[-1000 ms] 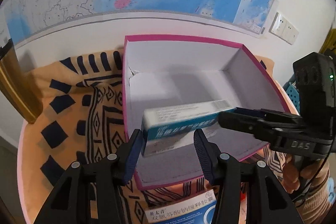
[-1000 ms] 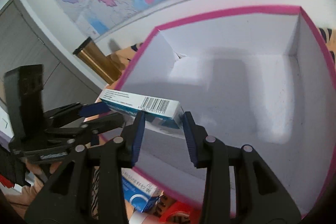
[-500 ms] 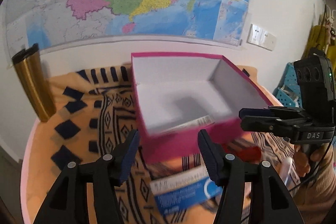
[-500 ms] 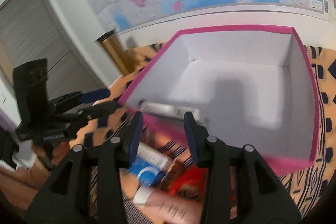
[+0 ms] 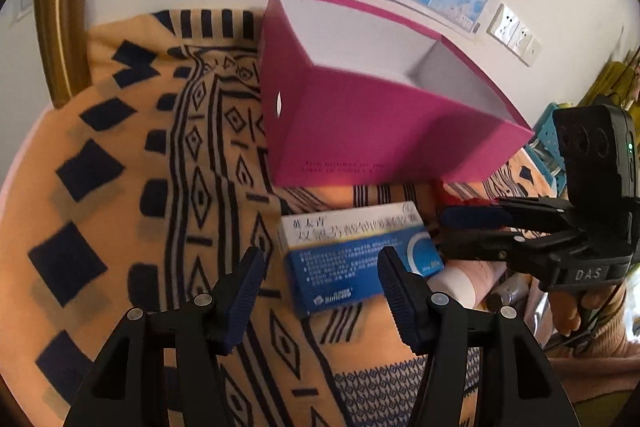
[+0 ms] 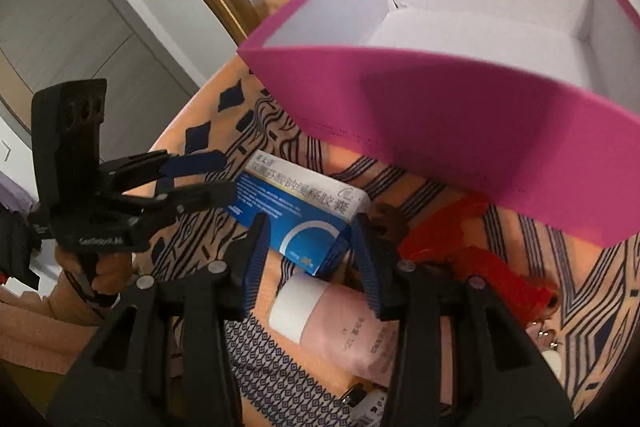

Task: Organize rigid objects
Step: 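Grasp the blue-and-white medicine box with the right gripper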

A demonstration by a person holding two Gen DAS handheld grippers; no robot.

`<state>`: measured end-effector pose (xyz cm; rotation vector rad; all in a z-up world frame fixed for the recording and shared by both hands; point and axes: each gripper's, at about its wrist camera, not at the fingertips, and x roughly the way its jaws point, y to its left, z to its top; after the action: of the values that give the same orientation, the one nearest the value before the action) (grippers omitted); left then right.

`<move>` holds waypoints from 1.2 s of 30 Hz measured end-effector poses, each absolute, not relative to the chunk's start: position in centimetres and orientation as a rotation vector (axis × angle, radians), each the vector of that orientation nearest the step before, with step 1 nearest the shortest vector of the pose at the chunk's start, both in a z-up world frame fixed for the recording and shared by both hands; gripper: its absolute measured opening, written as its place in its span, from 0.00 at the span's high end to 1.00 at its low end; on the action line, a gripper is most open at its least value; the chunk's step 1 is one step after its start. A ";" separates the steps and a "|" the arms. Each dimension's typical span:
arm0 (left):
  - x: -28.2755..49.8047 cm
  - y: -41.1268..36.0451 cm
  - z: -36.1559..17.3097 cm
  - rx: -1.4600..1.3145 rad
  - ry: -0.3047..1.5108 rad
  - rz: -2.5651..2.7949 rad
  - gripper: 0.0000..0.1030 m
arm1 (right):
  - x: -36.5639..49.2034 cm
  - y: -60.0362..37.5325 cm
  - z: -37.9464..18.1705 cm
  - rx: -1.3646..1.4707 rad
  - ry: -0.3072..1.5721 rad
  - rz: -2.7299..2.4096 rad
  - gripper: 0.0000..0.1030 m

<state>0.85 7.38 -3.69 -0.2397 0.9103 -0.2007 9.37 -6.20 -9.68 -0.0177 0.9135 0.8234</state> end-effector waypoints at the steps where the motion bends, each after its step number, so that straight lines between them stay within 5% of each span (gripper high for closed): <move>1: 0.9 7.3 -3.9 -0.243 0.915 -0.204 0.42 | 9.4 -6.1 -9.8 -0.020 0.917 0.821 0.57; 16: 0.9 6.6 -4.5 -0.267 0.945 -0.252 0.47 | 10.7 -4.4 -11.1 -0.035 0.955 0.785 0.55; 36: -0.8 4.6 0.8 -0.190 0.802 -0.279 0.47 | 6.6 -7.2 -6.1 -0.048 0.758 0.797 0.55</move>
<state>-0.79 4.56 0.84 -0.1905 0.8022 -0.2795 6.61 -7.18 -6.15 -0.0478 0.7583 0.7969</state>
